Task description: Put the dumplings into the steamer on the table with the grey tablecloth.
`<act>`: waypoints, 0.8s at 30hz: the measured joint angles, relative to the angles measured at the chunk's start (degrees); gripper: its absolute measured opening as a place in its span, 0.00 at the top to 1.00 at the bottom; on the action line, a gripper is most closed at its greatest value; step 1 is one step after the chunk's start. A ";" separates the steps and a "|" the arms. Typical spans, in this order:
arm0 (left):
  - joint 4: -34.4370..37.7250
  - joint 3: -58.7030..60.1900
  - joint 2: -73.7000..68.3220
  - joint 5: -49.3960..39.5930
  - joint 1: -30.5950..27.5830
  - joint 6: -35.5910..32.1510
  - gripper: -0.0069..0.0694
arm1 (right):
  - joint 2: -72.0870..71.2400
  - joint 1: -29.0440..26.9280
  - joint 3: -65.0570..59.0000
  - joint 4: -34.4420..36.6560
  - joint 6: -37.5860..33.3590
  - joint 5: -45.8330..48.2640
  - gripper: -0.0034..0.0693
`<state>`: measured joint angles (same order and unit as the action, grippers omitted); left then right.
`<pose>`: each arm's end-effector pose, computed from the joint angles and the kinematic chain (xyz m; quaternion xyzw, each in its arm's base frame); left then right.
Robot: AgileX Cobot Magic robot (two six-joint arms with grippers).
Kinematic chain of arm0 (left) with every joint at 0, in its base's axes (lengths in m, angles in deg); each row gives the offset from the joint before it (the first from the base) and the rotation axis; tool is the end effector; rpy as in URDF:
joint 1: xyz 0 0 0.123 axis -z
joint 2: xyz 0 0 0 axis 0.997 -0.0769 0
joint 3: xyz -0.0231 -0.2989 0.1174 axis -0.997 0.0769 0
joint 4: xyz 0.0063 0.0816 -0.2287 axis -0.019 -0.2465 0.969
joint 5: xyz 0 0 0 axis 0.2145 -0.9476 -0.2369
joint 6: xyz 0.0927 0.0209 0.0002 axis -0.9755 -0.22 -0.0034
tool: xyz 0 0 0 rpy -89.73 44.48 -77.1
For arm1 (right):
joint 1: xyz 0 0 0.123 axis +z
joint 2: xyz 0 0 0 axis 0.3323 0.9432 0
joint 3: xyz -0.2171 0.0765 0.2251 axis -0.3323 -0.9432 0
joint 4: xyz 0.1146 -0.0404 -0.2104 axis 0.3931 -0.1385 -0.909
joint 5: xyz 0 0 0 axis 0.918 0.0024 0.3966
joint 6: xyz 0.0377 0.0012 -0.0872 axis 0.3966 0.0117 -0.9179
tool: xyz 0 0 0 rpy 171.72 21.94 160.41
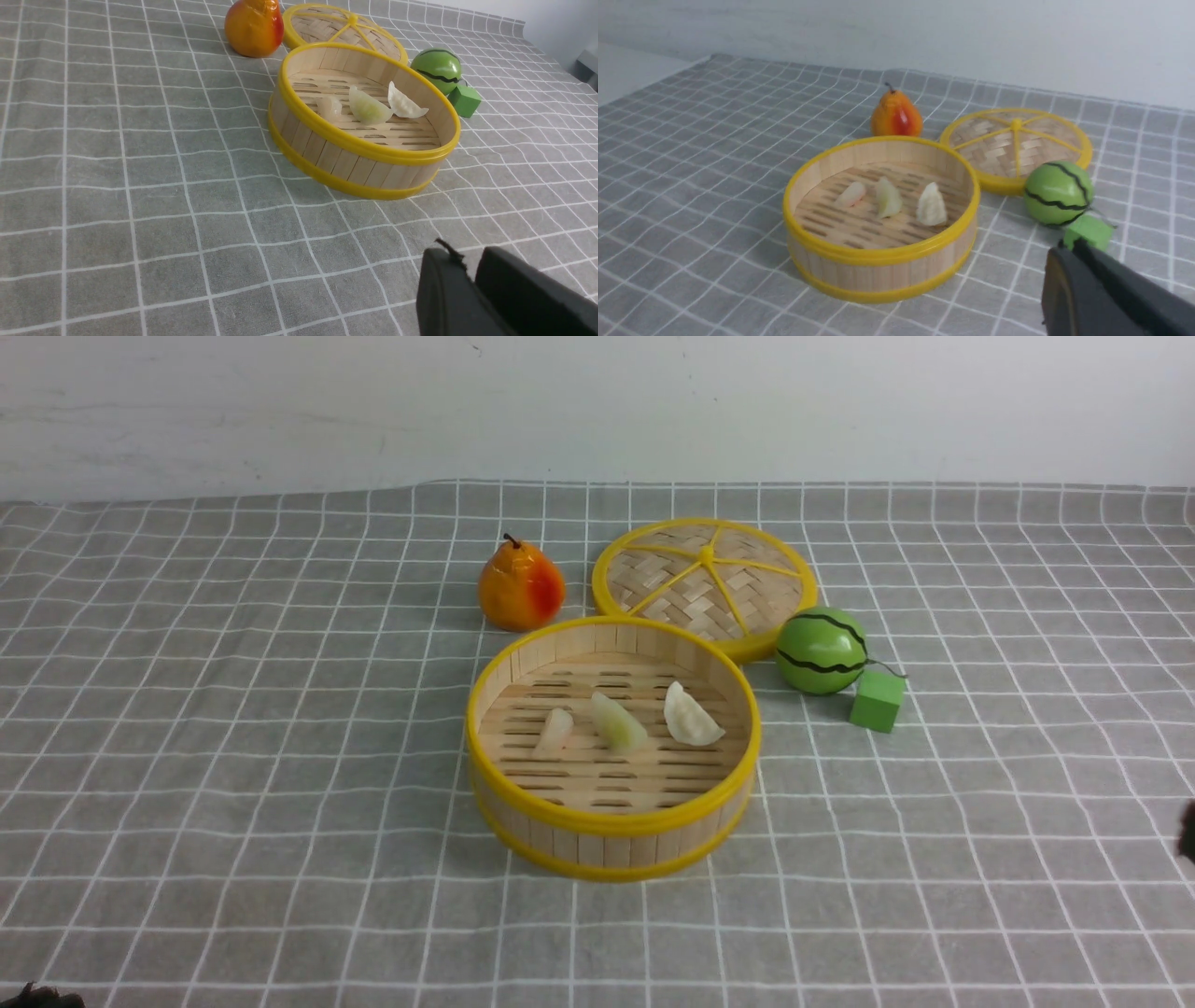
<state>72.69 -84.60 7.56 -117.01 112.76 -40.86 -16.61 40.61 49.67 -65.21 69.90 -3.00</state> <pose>0.0045 -0.0017 0.2664 0.0627 0.7883 -0.2320 0.5664 0.0474 0.0196 0.2917 -0.1075 0.7275 0.1579 0.6590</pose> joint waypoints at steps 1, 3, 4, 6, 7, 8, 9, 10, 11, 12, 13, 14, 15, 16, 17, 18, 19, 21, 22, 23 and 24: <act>0.00 0.00 0.00 0.00 0.00 0.00 0.78 | -5.03 -3.79 -3.27 -0.06 0.00 -0.97 0.98; 0.00 0.00 0.00 0.00 0.00 0.00 0.78 | -10.36 -8.52 -6.97 -0.14 0.00 -1.05 0.98; 0.00 0.00 0.00 0.00 0.00 0.00 0.78 | -11.49 -9.58 -8.10 -0.20 0.00 -1.05 0.98; 0.00 0.00 0.00 -0.02 0.00 0.00 0.78 | -17.81 -16.17 -12.08 -0.27 0.01 -0.27 0.98; 0.00 0.00 0.00 -0.02 0.00 0.00 0.78 | -19.29 -18.02 -13.23 -0.27 0.01 0.54 0.98; 0.00 0.00 0.00 -0.02 0.00 0.00 0.78 | -20.68 -20.67 -14.76 -0.27 0.01 1.35 0.98; 0.00 0.00 0.00 -0.02 0.00 0.00 0.77 | -21.08 -22.25 -15.73 -0.27 0.01 2.30 0.98; 0.00 0.00 0.00 -0.02 0.00 0.00 0.77 | -21.36 -24.03 -16.82 -0.27 0.14 3.20 0.98; 0.00 0.00 0.00 -0.02 0.00 0.00 0.77 | -21.41 -24.93 -17.50 -0.27 0.44 3.85 0.98; 0.00 0.00 0.00 -0.02 0.00 0.00 0.77 | -21.41 -26.62 -18.09 -0.32 1.10 5.33 0.98; 0.00 0.00 0.00 -0.02 0.00 0.00 0.77 | -21.41 -27.13 -18.24 -0.49 1.84 6.06 0.98; 0.00 0.00 0.00 -0.02 0.00 0.00 0.77 | -21.41 -27.66 -18.29 -0.80 1.84 7.30 0.98; 0.00 0.00 0.00 -0.02 0.00 0.00 0.77 | -21.41 -27.95 -18.29 -1.42 2.30 8.61 0.98; 0.00 0.00 0.00 -0.02 0.00 0.00 0.76 | -21.41 -28.06 -18.31 -1.99 2.45 9.59 0.98; 0.00 0.00 0.00 -0.02 0.00 0.00 0.76 | -21.41 -28.05 -18.31 -2.83 2.59 10.95 0.98; 0.00 0.00 0.00 -0.02 0.00 0.00 0.76 | -21.41 -28.05 -18.31 -3.20 2.59 11.74 0.98; 0.00 0.00 0.00 -0.02 0.00 0.00 0.76 | -21.41 -28.05 -18.31 -3.59 2.59 12.76 0.98; 0.00 0.00 0.00 -0.02 0.00 0.00 0.76 | -21.41 -28.05 -18.31 -4.00 2.59 13.41 0.98; 0.00 0.00 0.00 -0.02 0.00 0.00 0.76 | -21.41 -28.05 -18.31 -4.08 2.59 13.66 0.98; 0.00 0.00 0.00 -0.02 0.00 0.00 0.76 | -21.41 -28.05 -18.24 -4.13 2.59 14.03 0.98; 0.00 0.00 0.00 -0.02 0.00 0.00 0.76 | -21.41 -28.05 -18.19 -4.13 2.59 14.03 0.98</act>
<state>72.69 -84.60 7.56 -117.03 112.76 -40.86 -38.02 12.56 31.48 -69.34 72.49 11.03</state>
